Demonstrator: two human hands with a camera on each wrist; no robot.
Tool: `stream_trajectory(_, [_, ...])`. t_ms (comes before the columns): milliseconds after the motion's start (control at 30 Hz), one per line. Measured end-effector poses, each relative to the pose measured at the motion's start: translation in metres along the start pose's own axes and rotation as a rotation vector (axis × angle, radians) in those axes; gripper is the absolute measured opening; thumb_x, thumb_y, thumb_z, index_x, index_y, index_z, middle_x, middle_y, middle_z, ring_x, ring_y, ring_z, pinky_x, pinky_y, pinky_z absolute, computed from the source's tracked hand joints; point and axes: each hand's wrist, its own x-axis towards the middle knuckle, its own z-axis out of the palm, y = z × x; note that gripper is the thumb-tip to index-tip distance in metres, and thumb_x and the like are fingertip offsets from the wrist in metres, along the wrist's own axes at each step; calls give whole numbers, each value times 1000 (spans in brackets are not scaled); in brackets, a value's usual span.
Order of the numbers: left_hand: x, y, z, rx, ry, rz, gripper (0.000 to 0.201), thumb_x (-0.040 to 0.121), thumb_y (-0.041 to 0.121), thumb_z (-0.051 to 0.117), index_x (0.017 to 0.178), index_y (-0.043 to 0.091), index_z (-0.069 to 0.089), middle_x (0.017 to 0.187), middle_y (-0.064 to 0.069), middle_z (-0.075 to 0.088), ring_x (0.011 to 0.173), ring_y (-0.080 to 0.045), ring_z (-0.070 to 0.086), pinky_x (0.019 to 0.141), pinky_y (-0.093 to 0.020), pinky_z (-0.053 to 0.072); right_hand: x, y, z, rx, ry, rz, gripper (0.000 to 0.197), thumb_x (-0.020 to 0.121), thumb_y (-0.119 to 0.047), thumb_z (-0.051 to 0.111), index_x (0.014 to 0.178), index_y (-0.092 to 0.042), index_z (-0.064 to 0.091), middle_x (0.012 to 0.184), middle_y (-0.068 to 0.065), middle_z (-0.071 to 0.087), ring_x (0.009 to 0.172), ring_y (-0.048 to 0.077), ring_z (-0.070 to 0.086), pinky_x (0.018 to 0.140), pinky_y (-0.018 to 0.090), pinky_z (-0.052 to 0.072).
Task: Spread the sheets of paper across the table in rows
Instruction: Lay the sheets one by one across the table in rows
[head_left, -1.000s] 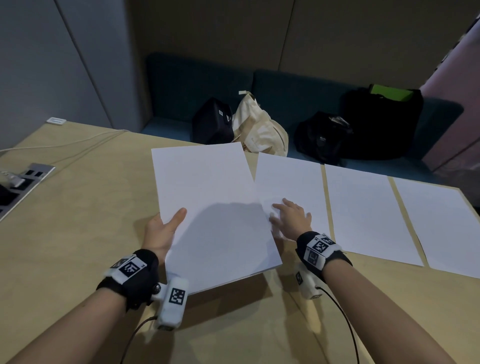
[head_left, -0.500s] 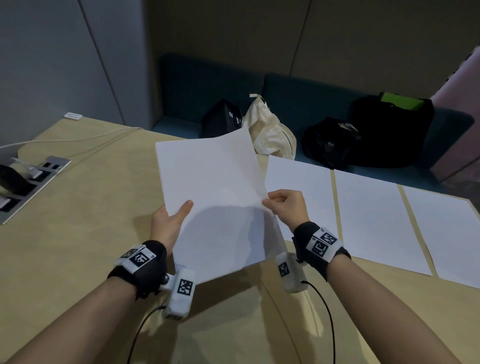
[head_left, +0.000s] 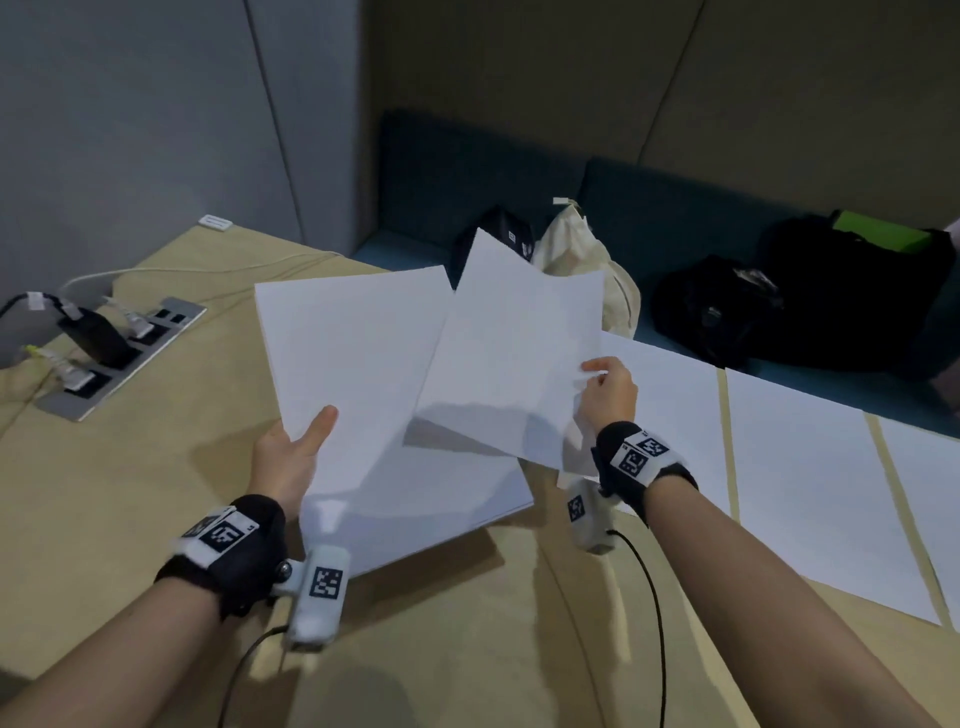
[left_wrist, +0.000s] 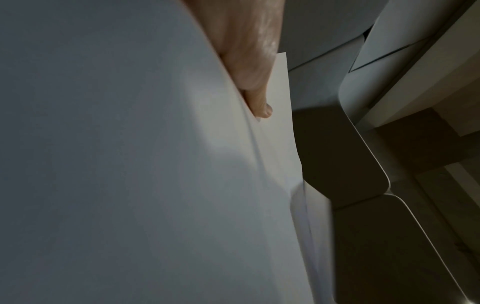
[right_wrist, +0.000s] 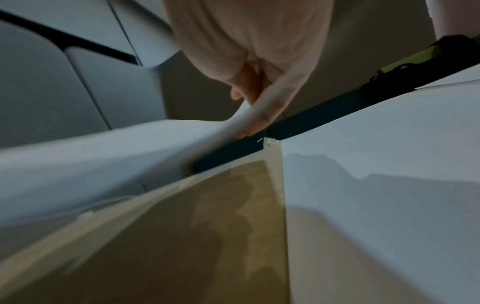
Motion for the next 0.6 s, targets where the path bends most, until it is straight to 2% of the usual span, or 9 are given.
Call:
stream_trajectory(67, [4,1,-11,0,33,-5,39,90,22,59,123,0,57,114,-6,60,103,-18,56,89,-28,39,5,4,14,-165,-84,-18,38,84,16,38,111,3,61,116,24,60,97,30,59,74,21,45])
stream_trajectory(100, [6,1,-16,1,49,-4,40,90,23,59,124,1,57,116,-6,61,105,-18,56,91,-29,40,8,7,21,-240,-139,-21,38,84,15,40,114,4,60,122,24,57,109,33,56,85,27,45])
stream_trajectory(167, [10,2,-23,-12,75,3,40,90,24,58,125,3,56,122,-6,61,107,-18,56,95,-30,40,9,9,35,-356,-241,-24,36,87,10,43,119,5,57,131,24,49,122,36,48,101,33,38])
stream_trajectory(300, [16,5,-28,-39,92,9,41,91,22,58,128,3,54,126,-8,60,114,-21,56,101,-34,40,7,8,53,-571,-341,-1,34,89,-7,52,122,-1,53,132,22,41,122,38,43,102,41,39])
stream_trajectory(433, [20,3,-26,-43,89,-26,40,89,25,61,122,4,58,119,-8,64,114,-26,59,105,-44,41,1,7,59,-696,-282,-4,34,88,-13,57,121,-7,53,131,18,35,121,37,37,101,42,35])
stream_trajectory(533, [20,2,-20,-63,70,-50,39,89,23,61,121,2,59,116,-8,63,108,-24,60,100,-38,44,-5,8,56,-739,-198,-76,34,88,-16,55,122,-10,53,137,19,31,124,37,33,102,41,29])
stream_trajectory(600, [19,2,-17,-79,58,-62,38,89,20,61,121,1,58,116,-7,63,104,-22,59,92,-33,44,-10,7,54,-758,-229,-165,37,92,-21,49,128,-11,50,142,19,28,129,37,29,106,44,25])
